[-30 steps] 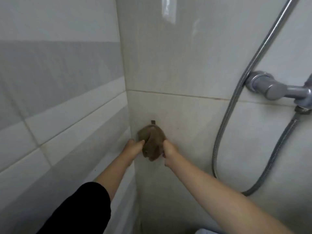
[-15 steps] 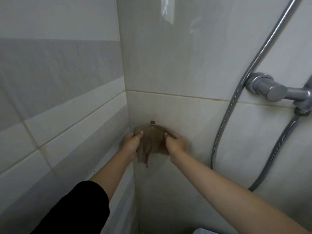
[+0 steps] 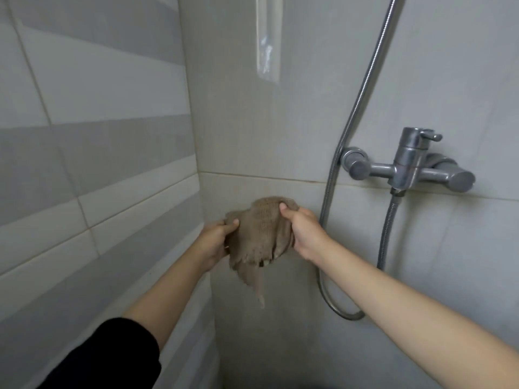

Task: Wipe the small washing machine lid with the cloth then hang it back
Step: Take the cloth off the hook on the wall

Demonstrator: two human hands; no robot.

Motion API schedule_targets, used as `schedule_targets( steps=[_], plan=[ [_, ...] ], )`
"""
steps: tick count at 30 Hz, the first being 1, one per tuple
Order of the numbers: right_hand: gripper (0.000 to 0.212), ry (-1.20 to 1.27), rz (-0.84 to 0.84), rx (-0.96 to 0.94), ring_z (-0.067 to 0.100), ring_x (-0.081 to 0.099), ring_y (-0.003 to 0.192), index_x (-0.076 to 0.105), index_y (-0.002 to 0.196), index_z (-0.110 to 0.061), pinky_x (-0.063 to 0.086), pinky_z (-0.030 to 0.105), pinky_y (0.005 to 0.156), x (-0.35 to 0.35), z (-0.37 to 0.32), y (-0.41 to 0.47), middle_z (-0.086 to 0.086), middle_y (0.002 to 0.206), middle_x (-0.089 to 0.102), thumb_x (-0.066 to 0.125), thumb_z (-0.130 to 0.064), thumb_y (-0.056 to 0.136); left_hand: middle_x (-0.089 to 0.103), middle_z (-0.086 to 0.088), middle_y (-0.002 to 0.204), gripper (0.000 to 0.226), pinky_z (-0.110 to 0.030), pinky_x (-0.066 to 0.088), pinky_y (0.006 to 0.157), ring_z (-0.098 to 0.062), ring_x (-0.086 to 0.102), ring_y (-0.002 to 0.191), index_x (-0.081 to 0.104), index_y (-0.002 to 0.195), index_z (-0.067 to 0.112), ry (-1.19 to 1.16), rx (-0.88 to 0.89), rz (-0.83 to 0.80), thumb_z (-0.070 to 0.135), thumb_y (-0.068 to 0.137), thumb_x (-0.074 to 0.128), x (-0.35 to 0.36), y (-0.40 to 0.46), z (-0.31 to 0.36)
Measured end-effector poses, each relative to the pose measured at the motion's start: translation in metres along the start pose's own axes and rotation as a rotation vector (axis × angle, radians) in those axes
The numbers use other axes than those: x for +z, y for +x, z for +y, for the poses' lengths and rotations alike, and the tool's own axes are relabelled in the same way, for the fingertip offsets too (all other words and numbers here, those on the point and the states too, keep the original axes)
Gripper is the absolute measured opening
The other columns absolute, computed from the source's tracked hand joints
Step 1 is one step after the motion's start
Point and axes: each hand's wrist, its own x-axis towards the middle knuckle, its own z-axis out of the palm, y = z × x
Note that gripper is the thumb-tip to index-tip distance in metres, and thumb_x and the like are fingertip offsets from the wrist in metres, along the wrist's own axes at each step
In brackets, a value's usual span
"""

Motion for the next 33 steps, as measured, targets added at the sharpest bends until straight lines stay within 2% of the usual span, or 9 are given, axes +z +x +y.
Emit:
schedule_targets(
  steps=[3, 5, 8, 13, 17, 21, 24, 29, 33],
  plan=[
    [0.02, -0.059, -0.035, 0.035, 0.019, 0.068, 0.077, 0.064, 0.084, -0.008, 0.053, 0.036, 0.087, -0.02, -0.008, -0.022, 0.002, 0.071, 0.074, 0.049, -0.009, 0.096, 0.061, 0.001, 0.083, 0.013, -0.034, 0.039, 0.081, -0.016, 0.057, 0.082, 0.059, 0.087, 0.018, 0.336, -0.142, 0.061, 0.03, 0.09, 0.057, 0.032, -0.015, -0.018],
    [0.018, -0.199, 0.012, 0.051, 0.025, 0.067, 0.089, 0.062, 0.078, -0.011, 0.052, 0.04, 0.095, -0.035, -0.01, -0.036, 0.008, 0.085, 0.072, 0.054, -0.013, 0.094, 0.06, -0.004, 0.093, 0.029, -0.036, 0.037, 0.082, -0.018, 0.057, 0.081, 0.055, 0.101, 0.015, 0.472, -0.279, 0.148, 0.04, 0.087, 0.058, 0.053, -0.026, -0.032],
    [0.014, -0.31, 0.046, 0.062, 0.031, 0.067, 0.102, 0.065, 0.09, -0.004, 0.052, 0.043, 0.097, -0.056, -0.008, -0.051, 0.018, 0.107, 0.071, 0.056, -0.015, 0.092, 0.061, -0.011, 0.087, 0.051, -0.033, 0.043, 0.074, -0.021, 0.057, 0.072, 0.055, 0.103, 0.002, 0.203, -0.4, 0.02, 0.05, 0.095, 0.039, 0.085, -0.048, -0.041],
    [0.012, -0.34, 0.043, 0.055, 0.031, 0.069, 0.098, 0.068, 0.082, -0.008, 0.054, 0.04, 0.09, -0.088, 0.0, -0.069, 0.017, 0.101, 0.072, 0.058, -0.011, 0.089, 0.067, -0.018, 0.103, 0.073, -0.045, 0.045, 0.085, -0.032, 0.061, 0.099, 0.06, 0.105, 0.0, -0.243, -0.368, -0.227, 0.058, 0.095, 0.018, 0.129, -0.075, -0.054],
    [0.021, -0.652, 0.185, -0.136, 0.022, 0.06, 0.067, 0.061, 0.066, -0.013, 0.045, 0.027, 0.061, -0.125, 0.005, -0.079, 0.004, 0.067, 0.061, 0.067, -0.026, 0.081, 0.067, -0.012, 0.114, 0.056, -0.042, 0.048, 0.09, -0.027, 0.063, 0.104, 0.061, 0.117, 0.009, -0.214, -0.271, -0.244, 0.053, 0.095, 0.032, 0.153, -0.077, -0.072],
    [0.027, -0.717, 0.323, -0.139, 0.018, 0.062, 0.093, 0.066, 0.089, -0.021, 0.05, 0.027, 0.08, -0.161, 0.019, -0.075, 0.002, 0.099, 0.064, 0.075, -0.039, 0.071, 0.069, -0.015, 0.108, 0.036, -0.038, 0.057, 0.078, -0.023, 0.068, 0.092, 0.059, 0.12, -0.001, -0.068, -0.18, -0.18, 0.024, 0.097, 0.047, 0.171, -0.072, -0.085],
    [0.062, -0.582, 0.314, 0.034, 0.021, 0.055, 0.116, 0.057, 0.121, -0.014, 0.044, 0.032, 0.097, -0.183, 0.029, -0.072, 0.007, 0.127, 0.055, 0.072, -0.05, 0.073, 0.068, -0.017, 0.108, 0.027, -0.044, 0.053, 0.086, -0.028, 0.066, 0.095, 0.063, 0.108, 0.003, 0.049, -0.181, -0.123, 0.023, 0.096, 0.05, 0.178, -0.064, -0.09],
    [0.082, -0.216, 0.117, 0.625, 0.035, 0.036, 0.139, 0.026, 0.149, -0.021, 0.018, 0.047, 0.115, -0.205, 0.059, -0.086, 0.011, 0.157, 0.026, 0.05, -0.064, 0.084, 0.068, -0.015, 0.102, 0.022, -0.04, 0.056, 0.079, -0.027, 0.066, 0.088, 0.065, 0.096, 0.007, 0.318, -0.143, -0.011, 0.028, 0.092, 0.058, 0.182, -0.047, -0.103],
    [0.104, 0.347, 0.01, 0.88, 0.048, 0.025, 0.14, -0.003, 0.152, -0.003, 0.021, 0.049, 0.116, -0.21, 0.088, -0.103, 0.028, 0.158, 0.005, 0.044, -0.066, 0.084, 0.067, -0.016, 0.098, 0.018, -0.04, 0.055, 0.08, -0.028, 0.066, 0.088, 0.063, 0.091, 0.007, 0.343, -0.212, -0.053, 0.024, 0.09, 0.06, 0.184, -0.044, -0.117]
  ],
)
